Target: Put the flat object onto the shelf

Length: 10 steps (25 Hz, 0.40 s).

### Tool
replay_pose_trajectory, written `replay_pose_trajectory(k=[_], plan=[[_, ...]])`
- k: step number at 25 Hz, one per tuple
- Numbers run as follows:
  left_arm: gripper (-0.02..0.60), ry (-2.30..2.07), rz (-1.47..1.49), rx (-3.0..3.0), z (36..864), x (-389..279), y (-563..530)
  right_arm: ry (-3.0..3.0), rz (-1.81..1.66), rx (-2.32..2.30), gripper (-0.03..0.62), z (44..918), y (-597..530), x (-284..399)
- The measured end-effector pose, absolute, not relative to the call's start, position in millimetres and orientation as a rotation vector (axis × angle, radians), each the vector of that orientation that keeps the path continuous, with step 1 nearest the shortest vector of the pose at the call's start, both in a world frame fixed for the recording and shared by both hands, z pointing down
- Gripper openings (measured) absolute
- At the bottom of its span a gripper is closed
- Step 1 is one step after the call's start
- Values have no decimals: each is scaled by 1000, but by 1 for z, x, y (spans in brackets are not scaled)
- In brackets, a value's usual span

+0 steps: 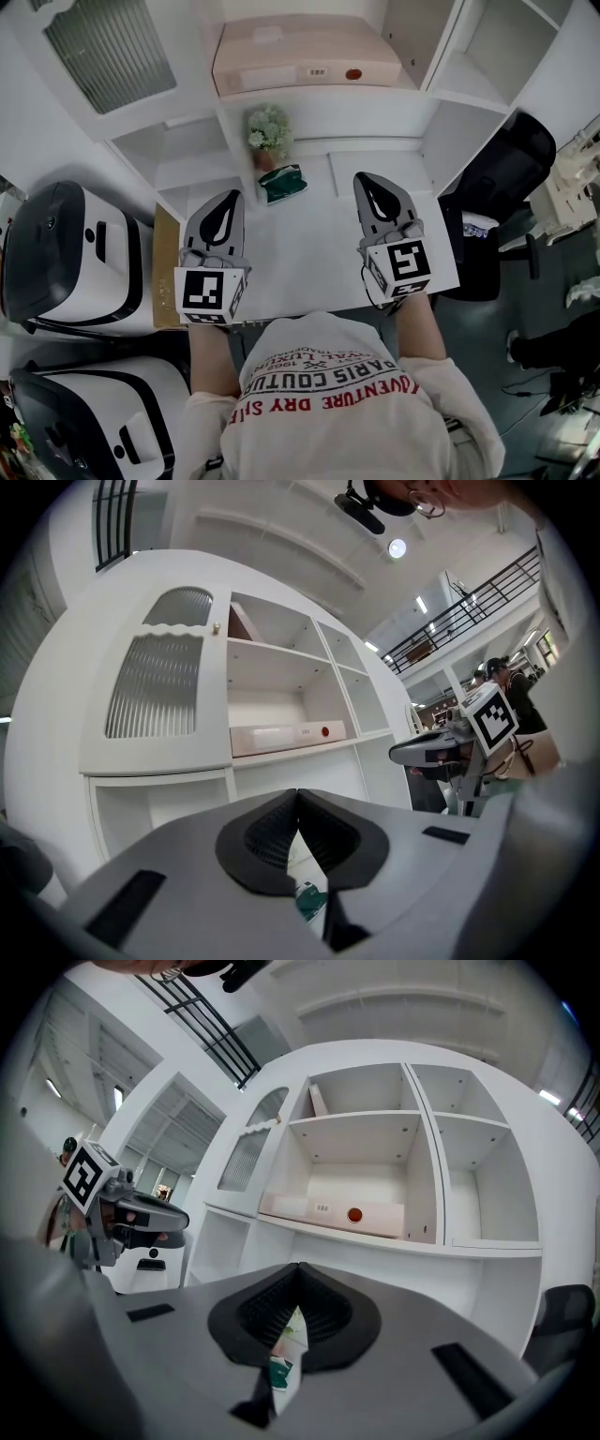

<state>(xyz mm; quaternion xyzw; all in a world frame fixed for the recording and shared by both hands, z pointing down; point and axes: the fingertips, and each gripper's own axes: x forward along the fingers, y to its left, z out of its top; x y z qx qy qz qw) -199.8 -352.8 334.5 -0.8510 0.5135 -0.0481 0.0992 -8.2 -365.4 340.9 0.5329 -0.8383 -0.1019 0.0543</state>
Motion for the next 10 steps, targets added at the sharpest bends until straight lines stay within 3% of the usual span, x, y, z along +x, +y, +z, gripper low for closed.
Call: replay_pose_trajectory(k=[10], plan=[[14, 1533, -161, -2512, 338, -208, -357, -2552, -280, 1633, 26, 345, -367, -4]])
